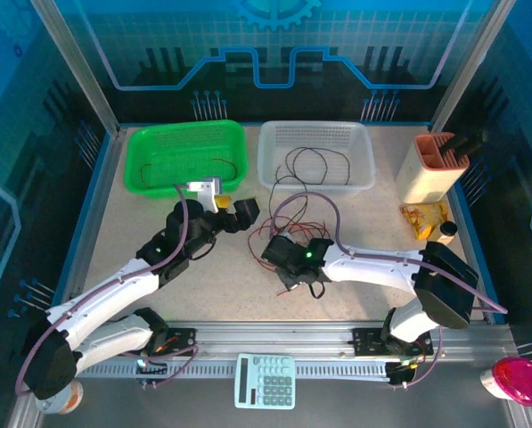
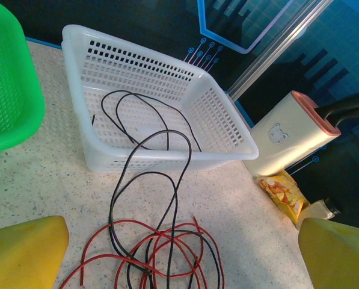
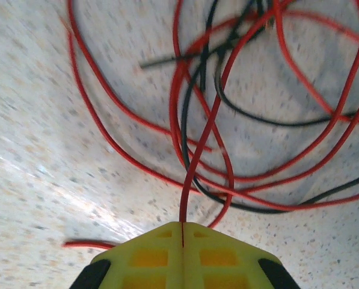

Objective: Untangle the cables

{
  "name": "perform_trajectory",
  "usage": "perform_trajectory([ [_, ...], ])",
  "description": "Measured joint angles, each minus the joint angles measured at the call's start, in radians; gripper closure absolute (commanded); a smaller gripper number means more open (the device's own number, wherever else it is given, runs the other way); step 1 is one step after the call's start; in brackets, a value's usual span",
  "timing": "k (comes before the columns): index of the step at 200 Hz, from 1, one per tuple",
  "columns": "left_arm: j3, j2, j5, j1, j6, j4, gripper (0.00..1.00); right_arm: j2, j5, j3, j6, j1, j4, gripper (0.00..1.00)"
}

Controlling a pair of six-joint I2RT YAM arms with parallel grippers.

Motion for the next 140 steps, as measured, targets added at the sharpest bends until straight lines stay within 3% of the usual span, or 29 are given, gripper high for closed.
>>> perform_trajectory([
  [25, 0.0, 0.003, 0.0, 0.0, 0.0, 0.0, 0.01, -0.056, -0.023, 0.091, -0.045, -0.042, -0.006, 1.0],
  [52, 0.0, 0.009, 0.0, 0.0, 0.0, 0.0, 0.01, -0.106, -0.095, 0.199, -0.091, -0.153, 0.013, 1.0],
  [96, 0.0, 0.013, 0.0, 0.0, 0.0, -0.001, 0.01, -0.114, -0.314, 0.34, -0.117, -0.35, 0.057, 1.0],
  [140, 0.0, 0.013, 0.012, 0.001, 0.01, -0.001, 0.01, -0.114, -0.512, 0.485, -0.109, -0.425, 0.09, 1.0],
])
